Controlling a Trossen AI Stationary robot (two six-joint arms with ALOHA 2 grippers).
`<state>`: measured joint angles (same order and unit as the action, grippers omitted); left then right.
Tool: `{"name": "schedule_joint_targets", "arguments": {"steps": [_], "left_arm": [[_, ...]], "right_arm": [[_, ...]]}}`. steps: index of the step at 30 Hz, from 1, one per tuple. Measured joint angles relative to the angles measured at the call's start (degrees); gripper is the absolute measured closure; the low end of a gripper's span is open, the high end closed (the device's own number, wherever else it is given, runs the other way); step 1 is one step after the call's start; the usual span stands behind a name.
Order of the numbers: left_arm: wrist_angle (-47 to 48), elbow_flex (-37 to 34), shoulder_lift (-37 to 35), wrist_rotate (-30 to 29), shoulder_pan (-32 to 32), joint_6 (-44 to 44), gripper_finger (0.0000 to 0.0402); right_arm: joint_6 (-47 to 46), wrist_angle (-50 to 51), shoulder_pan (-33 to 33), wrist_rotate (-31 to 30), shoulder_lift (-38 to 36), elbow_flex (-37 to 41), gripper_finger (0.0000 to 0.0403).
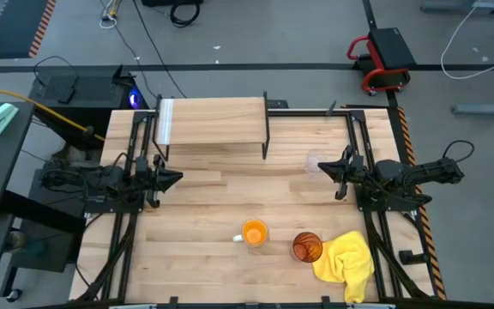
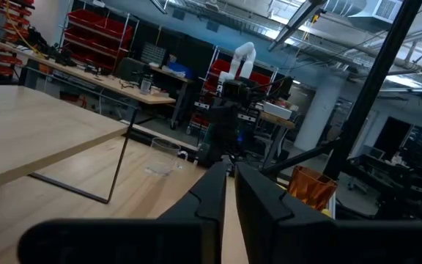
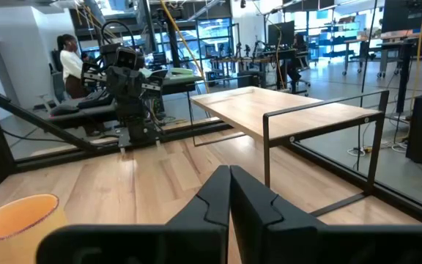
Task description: Stack small to large cups/mugs on shelf
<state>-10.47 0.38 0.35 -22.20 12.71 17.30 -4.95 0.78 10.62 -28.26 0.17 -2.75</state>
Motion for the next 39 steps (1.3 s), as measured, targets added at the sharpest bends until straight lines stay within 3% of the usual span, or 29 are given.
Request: {"name": "schedule_joint_targets", "arguments": {"steps": [12, 17, 24, 32, 39], "left_arm": [[-4.21, 0.0, 0.01, -0.02, -0.02, 8.63, 0.0369], [-10.92, 0.0, 0.01, -0.91, -0.02, 12.17, 0.0363], [-18.13, 0.0, 0.0, -2.38, -0.02, 12.15, 0.0365], [-19.97, 0.0, 0.0, -4.69, -0.02, 12.13, 0.0371], [-21.91, 0.0, -0.01, -8.2, -0.02, 15.86, 0.0362]], "right_arm": [[-1.03, -0.6, 0.0, 0.0, 0.01, 0.01, 0.0385], [-19.74, -7.97, -0.01, -0.02, 0.01, 0.01, 0.0385], [-26.68, -20.62, -0.09, -0.41, 0.01, -0.51, 0.0385], [-30.65, -22.91, -0.09, -0.43, 0.04, -4.96, 0.0385], [-32.37, -23.41, -0.09, 0.78, 1.63, -13.37, 0.0385]]}}
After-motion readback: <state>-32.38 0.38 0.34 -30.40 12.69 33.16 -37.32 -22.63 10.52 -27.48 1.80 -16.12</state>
